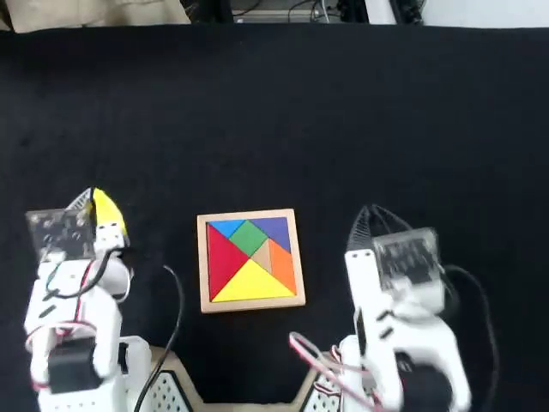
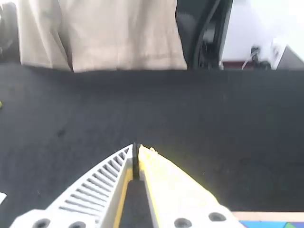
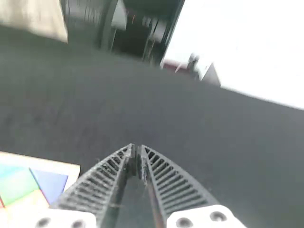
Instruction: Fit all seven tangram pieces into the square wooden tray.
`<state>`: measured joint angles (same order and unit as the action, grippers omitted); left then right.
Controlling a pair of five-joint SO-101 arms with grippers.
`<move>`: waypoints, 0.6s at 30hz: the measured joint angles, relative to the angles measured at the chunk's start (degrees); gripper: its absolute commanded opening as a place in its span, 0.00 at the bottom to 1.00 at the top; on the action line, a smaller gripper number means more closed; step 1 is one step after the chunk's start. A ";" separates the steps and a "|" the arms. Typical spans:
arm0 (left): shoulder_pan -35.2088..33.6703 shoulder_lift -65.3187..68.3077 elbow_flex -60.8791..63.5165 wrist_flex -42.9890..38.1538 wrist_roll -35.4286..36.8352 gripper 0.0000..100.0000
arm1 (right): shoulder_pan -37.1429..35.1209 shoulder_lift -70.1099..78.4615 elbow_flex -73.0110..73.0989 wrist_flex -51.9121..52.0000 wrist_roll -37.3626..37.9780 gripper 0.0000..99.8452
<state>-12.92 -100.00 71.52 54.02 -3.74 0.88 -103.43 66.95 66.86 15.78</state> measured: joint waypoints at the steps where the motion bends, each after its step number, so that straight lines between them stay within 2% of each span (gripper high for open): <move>1: 0.00 0.00 2.20 -1.49 0.00 0.03 | 0.62 0.00 3.16 -2.37 0.00 0.01; 5: 1.32 0.53 11.96 -7.82 0.00 0.03 | 4.48 -0.09 15.03 -10.20 -4.22 0.01; 9: 1.32 0.53 22.86 -12.22 0.00 0.03 | 5.80 -0.09 19.78 -9.32 -6.59 0.01; 13: -0.97 0.79 24.88 -11.52 0.00 0.03 | 6.59 -0.09 24.18 -5.71 -6.95 0.01; 18: -2.11 0.70 25.05 -3.16 0.00 0.03 | 6.59 -0.09 29.63 -0.53 -6.95 0.01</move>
<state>-15.03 -99.30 96.57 50.86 -3.74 7.47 -103.52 96.57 66.33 8.84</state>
